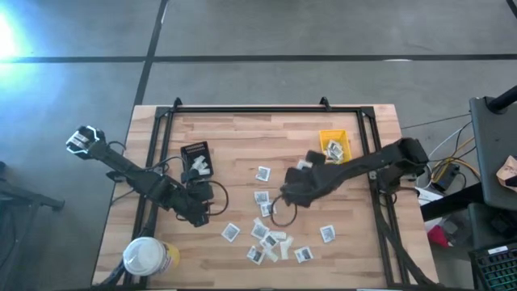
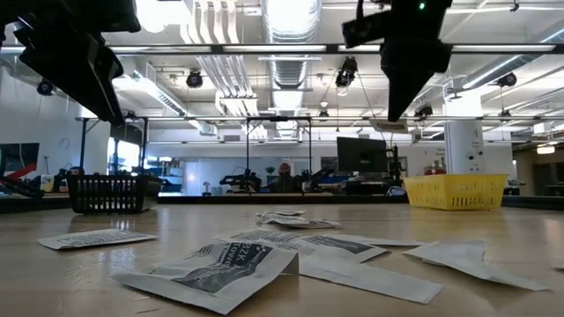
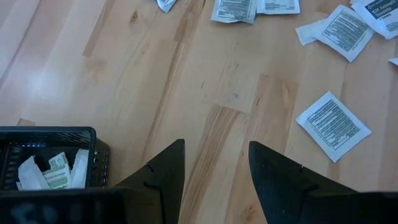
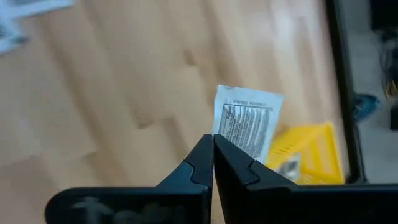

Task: Pick & Place First Aid Supplies
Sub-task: Put the black pad into the yellow bin

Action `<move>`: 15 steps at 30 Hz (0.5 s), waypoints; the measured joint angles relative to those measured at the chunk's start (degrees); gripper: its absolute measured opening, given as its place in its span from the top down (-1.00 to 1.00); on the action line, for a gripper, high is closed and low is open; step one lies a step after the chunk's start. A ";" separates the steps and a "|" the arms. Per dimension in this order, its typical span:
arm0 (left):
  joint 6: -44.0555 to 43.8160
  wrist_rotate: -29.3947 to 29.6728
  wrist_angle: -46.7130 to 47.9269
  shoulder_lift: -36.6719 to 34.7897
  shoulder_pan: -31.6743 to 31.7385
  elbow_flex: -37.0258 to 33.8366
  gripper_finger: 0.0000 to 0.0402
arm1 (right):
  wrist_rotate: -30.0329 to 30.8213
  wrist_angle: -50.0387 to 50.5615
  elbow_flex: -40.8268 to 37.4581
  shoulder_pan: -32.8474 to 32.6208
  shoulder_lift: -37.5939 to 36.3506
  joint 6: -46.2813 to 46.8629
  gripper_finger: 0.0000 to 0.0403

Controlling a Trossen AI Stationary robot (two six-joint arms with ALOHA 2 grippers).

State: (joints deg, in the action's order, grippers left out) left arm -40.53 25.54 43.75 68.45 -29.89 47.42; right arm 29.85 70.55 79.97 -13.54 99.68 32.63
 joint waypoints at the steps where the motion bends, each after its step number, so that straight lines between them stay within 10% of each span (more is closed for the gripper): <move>1: 0.00 0.00 0.02 0.00 0.00 0.00 0.15 | 0.30 -0.01 -0.80 1.17 -0.65 -0.01 0.96; 15: 1.51 0.02 0.00 0.00 0.02 0.00 0.15 | 0.33 -1.13 -12.47 20.09 -9.60 0.15 0.96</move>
State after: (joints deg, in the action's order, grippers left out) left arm -39.03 25.56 43.75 68.45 -29.87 47.42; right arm 30.17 69.42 67.50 6.55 90.08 32.77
